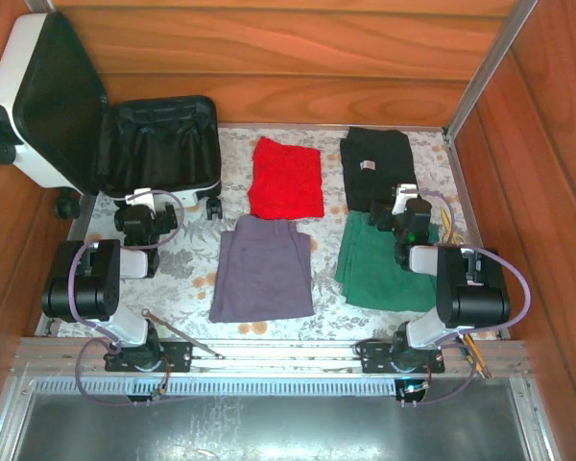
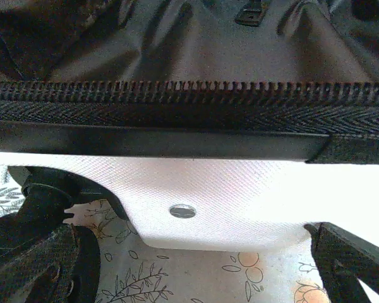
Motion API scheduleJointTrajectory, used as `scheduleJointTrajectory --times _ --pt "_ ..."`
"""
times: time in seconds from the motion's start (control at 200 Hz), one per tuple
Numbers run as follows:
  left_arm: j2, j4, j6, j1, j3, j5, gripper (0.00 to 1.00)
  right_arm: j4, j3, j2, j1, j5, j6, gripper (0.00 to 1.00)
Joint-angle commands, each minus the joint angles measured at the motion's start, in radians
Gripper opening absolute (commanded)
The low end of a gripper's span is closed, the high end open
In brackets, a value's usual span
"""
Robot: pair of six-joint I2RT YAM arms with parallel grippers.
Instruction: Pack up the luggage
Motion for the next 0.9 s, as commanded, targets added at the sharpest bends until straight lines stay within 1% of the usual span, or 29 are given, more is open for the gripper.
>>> scheduleJointTrajectory --times 0.0,0.525,0.68,0.895 --pt "0.002 0.025 0.01 -0.001 0.025 0.01 1.0 0.011 0.007 -0.008 0.007 -0.017 -0.013 0.99" --pt "0.002 0.026 0.006 0.001 0.024 0.008 1.0 0.011 0.009 -0.006 0.004 -0.017 -0.006 0.99" --pt "-0.007 0.027 -0.007 0.018 0.014 0.045 1.0 0.01 0.008 -0.006 0.005 -0.017 -0.006 0.99" --pt "-0.002 0.025 -0.004 0.018 0.021 0.048 1.0 0.01 0.009 -0.008 0.004 -0.017 -0.006 0.99"
